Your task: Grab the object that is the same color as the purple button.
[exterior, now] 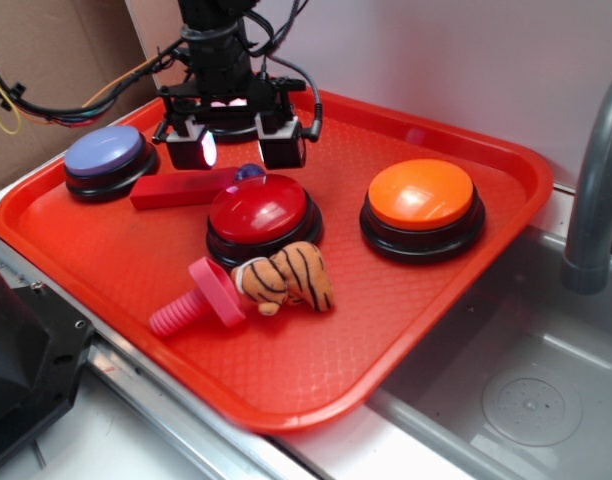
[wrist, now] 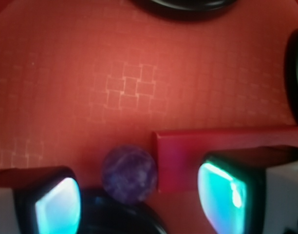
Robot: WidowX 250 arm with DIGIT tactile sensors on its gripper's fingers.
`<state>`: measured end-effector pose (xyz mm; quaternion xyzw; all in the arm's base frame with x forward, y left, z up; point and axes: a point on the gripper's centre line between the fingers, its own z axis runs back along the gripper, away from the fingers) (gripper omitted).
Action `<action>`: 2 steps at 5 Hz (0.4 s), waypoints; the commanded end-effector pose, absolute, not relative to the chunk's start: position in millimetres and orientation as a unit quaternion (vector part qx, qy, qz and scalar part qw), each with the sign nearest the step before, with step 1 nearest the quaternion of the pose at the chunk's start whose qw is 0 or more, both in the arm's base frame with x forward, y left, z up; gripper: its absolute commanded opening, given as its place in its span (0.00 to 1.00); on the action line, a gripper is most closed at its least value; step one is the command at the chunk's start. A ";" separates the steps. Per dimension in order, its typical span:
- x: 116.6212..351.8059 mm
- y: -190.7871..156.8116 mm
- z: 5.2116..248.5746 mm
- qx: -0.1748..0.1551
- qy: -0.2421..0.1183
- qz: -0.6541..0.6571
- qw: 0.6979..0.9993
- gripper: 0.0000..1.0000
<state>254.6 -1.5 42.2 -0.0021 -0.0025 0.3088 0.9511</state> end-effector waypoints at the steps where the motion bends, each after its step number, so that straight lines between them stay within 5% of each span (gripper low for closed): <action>1: 261.9 -6.2 36.7 -0.012 -0.001 0.299 0.954 1.00; 2: 260.9 -4.8 33.3 0.009 0.015 0.323 0.946 0.43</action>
